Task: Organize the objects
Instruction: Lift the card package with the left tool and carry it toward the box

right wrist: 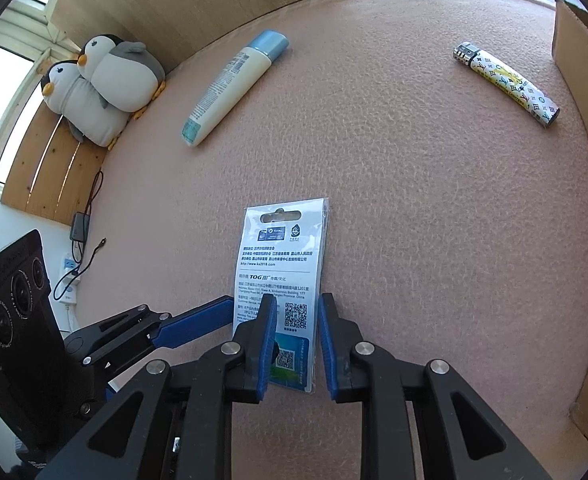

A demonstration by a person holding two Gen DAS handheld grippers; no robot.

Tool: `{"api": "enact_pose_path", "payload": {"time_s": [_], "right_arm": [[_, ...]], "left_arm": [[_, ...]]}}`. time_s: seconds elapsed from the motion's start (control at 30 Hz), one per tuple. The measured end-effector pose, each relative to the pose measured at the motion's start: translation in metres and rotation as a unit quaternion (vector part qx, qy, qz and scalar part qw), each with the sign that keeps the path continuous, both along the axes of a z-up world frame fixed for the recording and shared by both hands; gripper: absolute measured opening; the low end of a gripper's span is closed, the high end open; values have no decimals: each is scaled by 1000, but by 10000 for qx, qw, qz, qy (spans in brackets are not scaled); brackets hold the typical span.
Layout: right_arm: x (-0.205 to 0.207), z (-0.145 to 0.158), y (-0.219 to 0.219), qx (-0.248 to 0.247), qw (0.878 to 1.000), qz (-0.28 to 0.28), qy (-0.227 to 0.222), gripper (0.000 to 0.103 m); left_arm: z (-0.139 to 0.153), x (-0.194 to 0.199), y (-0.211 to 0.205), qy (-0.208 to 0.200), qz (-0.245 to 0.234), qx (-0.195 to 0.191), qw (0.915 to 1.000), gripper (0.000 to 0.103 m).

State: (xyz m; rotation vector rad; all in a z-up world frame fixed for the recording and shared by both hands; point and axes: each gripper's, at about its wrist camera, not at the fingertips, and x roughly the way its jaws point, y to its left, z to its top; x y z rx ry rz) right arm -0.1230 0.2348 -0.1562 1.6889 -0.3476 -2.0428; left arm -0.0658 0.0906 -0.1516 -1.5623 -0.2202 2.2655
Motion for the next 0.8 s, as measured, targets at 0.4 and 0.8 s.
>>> {"api": "enact_pose_path", "payload": {"time_s": [0.4,0.8], "right_arm": [[3,37,23,125,9982,-220,539,21],[11,90,77,169,9910,-670,1149,21]], "left_arm": [[35,-7,32,397,-141,29,9991,40],[89,-13,86,959,-628,54,9934,40]]}}
